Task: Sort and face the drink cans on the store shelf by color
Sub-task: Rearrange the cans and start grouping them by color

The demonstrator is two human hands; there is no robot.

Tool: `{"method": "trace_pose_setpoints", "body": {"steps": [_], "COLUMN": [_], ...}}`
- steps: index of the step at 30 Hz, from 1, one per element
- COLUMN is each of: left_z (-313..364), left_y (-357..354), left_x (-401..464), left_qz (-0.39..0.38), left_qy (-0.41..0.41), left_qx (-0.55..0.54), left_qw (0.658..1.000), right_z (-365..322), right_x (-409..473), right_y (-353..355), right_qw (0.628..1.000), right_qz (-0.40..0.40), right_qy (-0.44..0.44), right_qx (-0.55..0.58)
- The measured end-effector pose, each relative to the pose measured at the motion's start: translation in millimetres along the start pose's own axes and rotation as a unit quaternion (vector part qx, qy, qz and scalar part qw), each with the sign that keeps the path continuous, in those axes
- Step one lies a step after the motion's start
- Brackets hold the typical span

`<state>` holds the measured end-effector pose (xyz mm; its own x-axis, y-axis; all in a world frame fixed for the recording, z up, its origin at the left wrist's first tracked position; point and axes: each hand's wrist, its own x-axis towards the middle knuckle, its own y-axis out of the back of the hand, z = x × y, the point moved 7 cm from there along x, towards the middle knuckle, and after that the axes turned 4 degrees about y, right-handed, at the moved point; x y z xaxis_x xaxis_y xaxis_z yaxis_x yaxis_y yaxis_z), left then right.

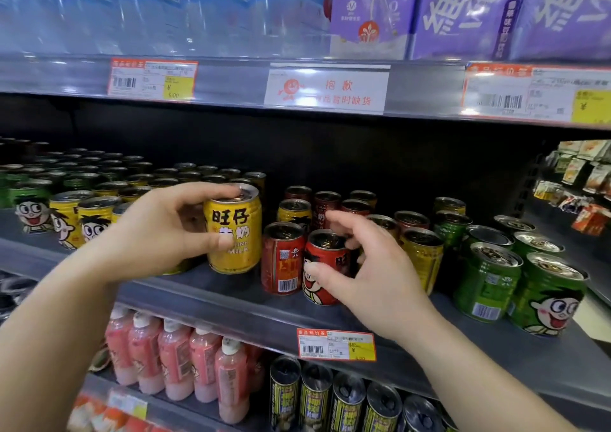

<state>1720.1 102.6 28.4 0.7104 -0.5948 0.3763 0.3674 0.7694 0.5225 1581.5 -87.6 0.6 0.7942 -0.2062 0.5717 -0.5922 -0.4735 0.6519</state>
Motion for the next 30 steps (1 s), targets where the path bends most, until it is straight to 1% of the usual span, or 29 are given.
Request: {"method": "trace_pose_setpoints", "body": {"steps": [4,6,7,9,12,15,17,20,23,26,28,30], "left_z": [42,55,60,71,85,93,91,77,52,22,6,-4], "left_y": [-36,-69,-86,-118,-152,-157,-150,-136,-116,-98,-95,-101], "left_x": [-25,-30,-31,-28,-15,4,18,42,75,106,119,125], "left_qz": [-0.080,-0.114,-0.124,-0.129,-0.138,-0.098,-0.061,-0.020,0.007,0.000,-0.011,-0.030], "left_qy": [-0.026,-0.034,-0.041,-0.064,-0.101,-0.133,-0.136,-0.107,-0.035,0.041,0.057,0.056], "left_qx": [-0.060,-0.089,-0.090,-0.073,-0.044,-0.013,0.014,0.061,0.065,0.116,0.163,0.175], "left_qw": [0.995,0.989,0.987,0.987,0.984,0.986,0.989,0.992,0.997,0.992,0.985,0.982], "right_z": [-8,-2,3,21,52,80,94,105,110,110,113,117], "right_x": [-18,-29,-34,-44,-63,-76,-80,-81,-81,-80,-81,-84], "right_y": [-12,-5,4,27,55,67,69,62,57,56,55,56], "right_qw": [0.990,0.981,0.981,0.986,0.984,0.979,0.974,0.968,0.966,0.970,0.970,0.968], "right_qz": [-0.085,-0.101,-0.095,-0.066,-0.022,0.040,0.080,0.083,0.074,0.076,0.076,0.075], "right_qy": [-0.032,-0.050,-0.058,-0.084,-0.146,-0.194,-0.212,-0.229,-0.235,-0.217,-0.217,-0.226], "right_qx": [0.106,0.158,0.159,0.125,0.101,0.048,0.011,-0.056,-0.075,-0.081,-0.078,-0.078]}}
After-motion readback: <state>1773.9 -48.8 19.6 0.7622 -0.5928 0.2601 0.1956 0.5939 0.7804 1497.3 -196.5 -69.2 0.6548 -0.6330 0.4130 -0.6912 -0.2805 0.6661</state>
